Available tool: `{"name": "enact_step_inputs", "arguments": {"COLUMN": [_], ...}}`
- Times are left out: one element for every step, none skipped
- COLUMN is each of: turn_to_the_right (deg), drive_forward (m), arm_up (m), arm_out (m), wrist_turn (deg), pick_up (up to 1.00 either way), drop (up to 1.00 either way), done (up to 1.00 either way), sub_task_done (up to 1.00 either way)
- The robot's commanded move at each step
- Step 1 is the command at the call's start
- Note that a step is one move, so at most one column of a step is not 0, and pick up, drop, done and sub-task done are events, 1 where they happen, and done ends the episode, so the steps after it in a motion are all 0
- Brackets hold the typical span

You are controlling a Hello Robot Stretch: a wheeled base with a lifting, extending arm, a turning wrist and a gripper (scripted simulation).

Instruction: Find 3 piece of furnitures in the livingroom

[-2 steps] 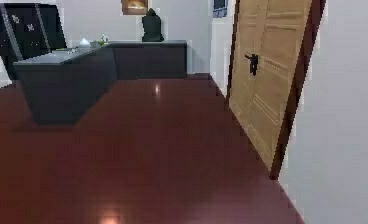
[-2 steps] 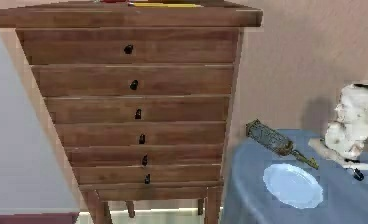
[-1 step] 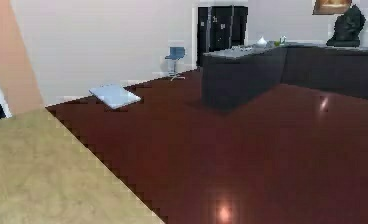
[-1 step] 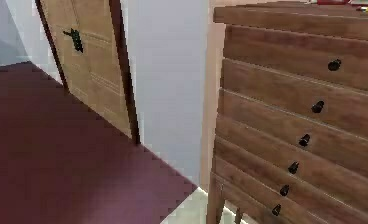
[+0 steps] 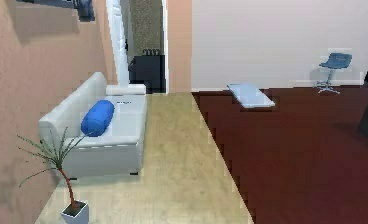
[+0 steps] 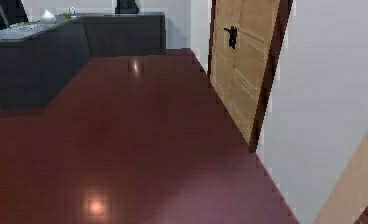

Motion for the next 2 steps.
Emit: {"name": "enact_step_inputs", "arguments": {"turn_to_the_right": [0.0,-27.0], "drive_forward": [0.70,0.00], "arm_up": [0.00,0.00], "arm_out": [0.00,0.00], "wrist_turn": [0.0,0.0], "pick_up": [0.00,0.00], "drop": [0.00,0.00], "done": [0.00,0.00], "sub_task_done": [0.00,0.00]}}
